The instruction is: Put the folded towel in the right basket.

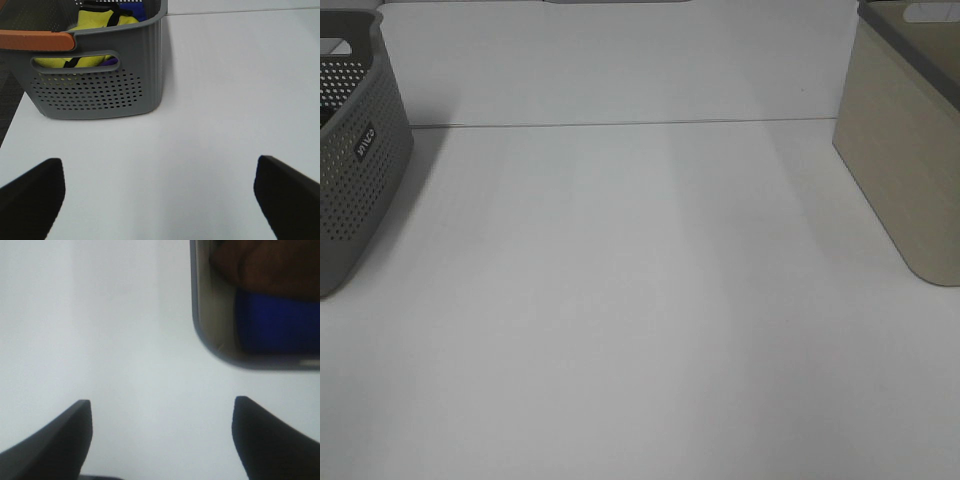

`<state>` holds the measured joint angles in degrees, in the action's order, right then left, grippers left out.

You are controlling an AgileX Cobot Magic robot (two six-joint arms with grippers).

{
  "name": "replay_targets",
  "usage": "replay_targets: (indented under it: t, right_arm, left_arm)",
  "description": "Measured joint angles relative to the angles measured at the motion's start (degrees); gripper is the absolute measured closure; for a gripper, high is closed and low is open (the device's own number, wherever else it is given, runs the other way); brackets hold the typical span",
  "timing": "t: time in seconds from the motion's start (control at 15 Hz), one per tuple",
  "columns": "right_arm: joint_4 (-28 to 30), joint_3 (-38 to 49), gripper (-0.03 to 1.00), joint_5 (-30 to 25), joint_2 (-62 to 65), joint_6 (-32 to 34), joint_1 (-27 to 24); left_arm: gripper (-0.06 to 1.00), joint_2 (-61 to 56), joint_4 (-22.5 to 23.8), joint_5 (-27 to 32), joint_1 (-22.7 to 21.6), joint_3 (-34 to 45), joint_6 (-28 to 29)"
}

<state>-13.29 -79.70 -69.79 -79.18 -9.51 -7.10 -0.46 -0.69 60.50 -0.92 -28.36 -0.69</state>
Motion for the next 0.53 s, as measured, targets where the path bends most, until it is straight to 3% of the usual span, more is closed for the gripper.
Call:
replay_targets:
  t: [0.33, 0.53]
  right_arm:
    - [0.2, 28.2, 0.24, 0.1, 21.3, 0.1, 0.0]
    - [2.5, 38.7, 0.24, -0.1, 33.7, 0.1, 0.0]
  left_arm:
    - [-0.03, 0.0, 0.0, 0.0, 0.0, 0.0, 0.0]
    - [-0.03, 0.0, 0.0, 0.0, 0.0, 0.0, 0.0]
